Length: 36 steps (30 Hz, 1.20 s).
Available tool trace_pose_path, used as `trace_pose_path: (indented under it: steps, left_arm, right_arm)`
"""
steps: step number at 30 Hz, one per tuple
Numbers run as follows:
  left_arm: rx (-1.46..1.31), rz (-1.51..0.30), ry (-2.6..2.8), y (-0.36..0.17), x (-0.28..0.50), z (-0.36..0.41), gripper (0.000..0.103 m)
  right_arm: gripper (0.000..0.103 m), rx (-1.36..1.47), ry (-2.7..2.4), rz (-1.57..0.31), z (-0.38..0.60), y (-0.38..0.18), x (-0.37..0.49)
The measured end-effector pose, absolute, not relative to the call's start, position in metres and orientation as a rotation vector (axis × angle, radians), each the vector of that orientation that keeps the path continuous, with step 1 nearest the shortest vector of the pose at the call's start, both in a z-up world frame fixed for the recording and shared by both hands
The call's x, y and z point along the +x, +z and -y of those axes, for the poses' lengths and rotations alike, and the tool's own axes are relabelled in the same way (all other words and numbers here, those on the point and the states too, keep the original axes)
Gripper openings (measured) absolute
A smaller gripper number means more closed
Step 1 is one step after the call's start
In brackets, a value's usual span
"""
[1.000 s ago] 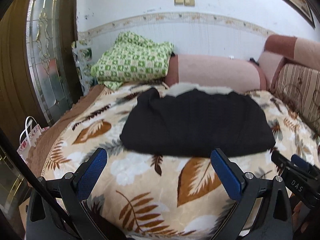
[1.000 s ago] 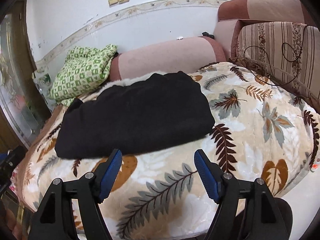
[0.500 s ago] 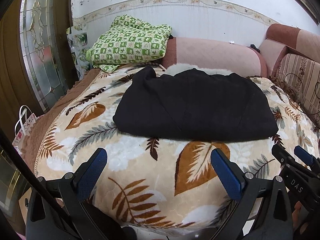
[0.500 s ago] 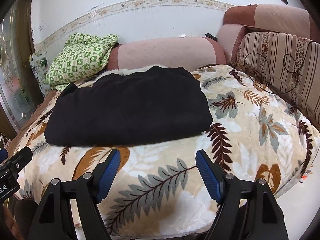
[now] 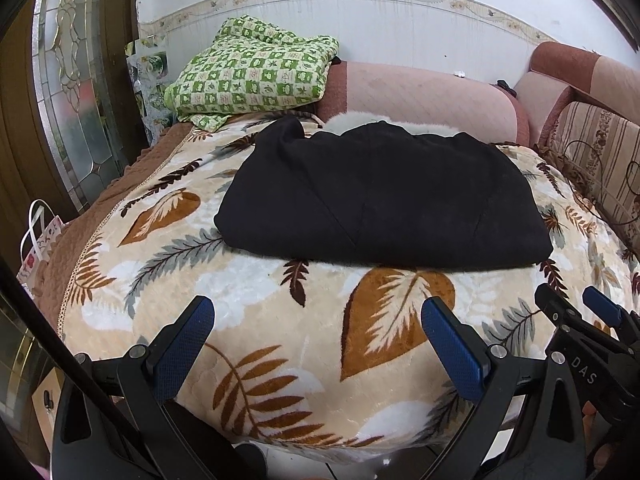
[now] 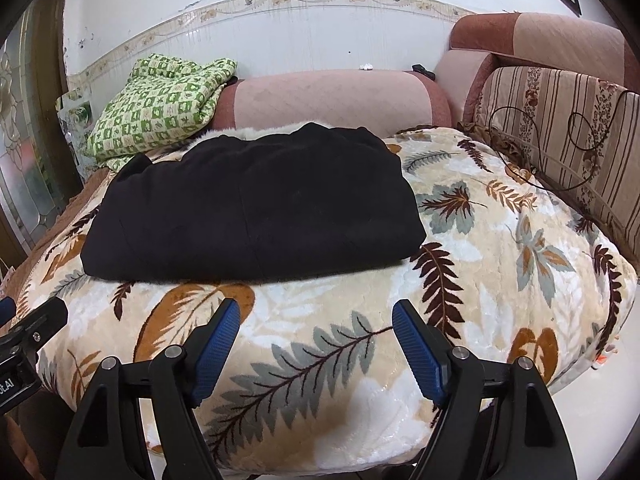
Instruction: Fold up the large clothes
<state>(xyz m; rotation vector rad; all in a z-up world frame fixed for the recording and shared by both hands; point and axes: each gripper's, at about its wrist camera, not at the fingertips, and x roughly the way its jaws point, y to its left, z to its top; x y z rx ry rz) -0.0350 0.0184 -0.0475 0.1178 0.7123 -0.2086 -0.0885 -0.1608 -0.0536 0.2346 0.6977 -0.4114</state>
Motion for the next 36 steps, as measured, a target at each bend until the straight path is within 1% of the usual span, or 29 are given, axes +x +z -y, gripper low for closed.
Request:
trace_pose_path:
  steps: [22, 36]
  left_arm:
    - [0.12, -0.73, -0.221, -0.055, -0.038, -0.02, 0.103]
    - [0.11, -0.759, -0.205, -0.065, -0.032, -0.03, 0.103]
  right_arm:
    - [0.083, 0.204, -0.435, -0.714, 0.156, -0.057, -0.089]
    - [0.083, 0.121, -0.468, -0.757, 0.15, -0.067, -0.084]
